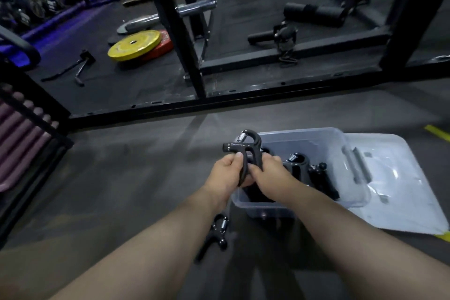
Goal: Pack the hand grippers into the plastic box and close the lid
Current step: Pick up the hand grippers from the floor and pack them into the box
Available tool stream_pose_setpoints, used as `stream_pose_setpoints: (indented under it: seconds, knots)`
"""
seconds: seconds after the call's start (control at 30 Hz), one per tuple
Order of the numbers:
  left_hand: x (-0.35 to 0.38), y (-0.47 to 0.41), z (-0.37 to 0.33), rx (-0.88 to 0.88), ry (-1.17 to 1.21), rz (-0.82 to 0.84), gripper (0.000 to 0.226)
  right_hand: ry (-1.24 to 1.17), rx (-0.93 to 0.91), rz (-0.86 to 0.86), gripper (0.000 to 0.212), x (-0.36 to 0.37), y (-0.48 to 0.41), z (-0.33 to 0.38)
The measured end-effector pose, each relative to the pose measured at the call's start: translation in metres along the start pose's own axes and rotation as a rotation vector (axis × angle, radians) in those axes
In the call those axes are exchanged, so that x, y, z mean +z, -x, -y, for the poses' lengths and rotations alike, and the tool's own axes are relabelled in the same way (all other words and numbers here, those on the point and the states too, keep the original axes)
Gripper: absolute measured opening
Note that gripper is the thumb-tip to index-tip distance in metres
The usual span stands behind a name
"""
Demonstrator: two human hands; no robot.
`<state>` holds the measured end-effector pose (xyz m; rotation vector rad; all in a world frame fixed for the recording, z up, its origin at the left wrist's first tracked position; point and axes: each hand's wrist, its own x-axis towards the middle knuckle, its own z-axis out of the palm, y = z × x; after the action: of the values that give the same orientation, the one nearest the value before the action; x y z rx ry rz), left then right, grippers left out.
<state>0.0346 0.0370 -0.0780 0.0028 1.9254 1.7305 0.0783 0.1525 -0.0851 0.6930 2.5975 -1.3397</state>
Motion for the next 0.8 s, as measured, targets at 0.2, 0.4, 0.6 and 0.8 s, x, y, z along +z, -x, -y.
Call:
stream_pose_setpoints:
  seconds: [0.2, 0.4, 0.6, 0.8]
  knots:
    - [0.037, -0.023, 0.019, 0.364, -0.926, -0.166, 0.035, 0.085, 0.217, -0.248, 0.04, -0.052, -0.004, -0.053]
    - [0.034, -0.025, 0.041, 0.229, -1.128, -0.008, 0.048, 0.116, 0.383, -0.215, 0.04, -0.04, -0.006, -0.076]
    - [0.03, -0.027, 0.048, 0.22, -1.074, 0.064, 0.051, 0.203, 0.367, -0.255, 0.051, -0.023, -0.008, -0.075]
    - [0.025, -0.028, 0.051, 0.214, -1.072, 0.099, 0.066, 0.249, 0.33, -0.238, 0.061, -0.021, -0.005, -0.079]
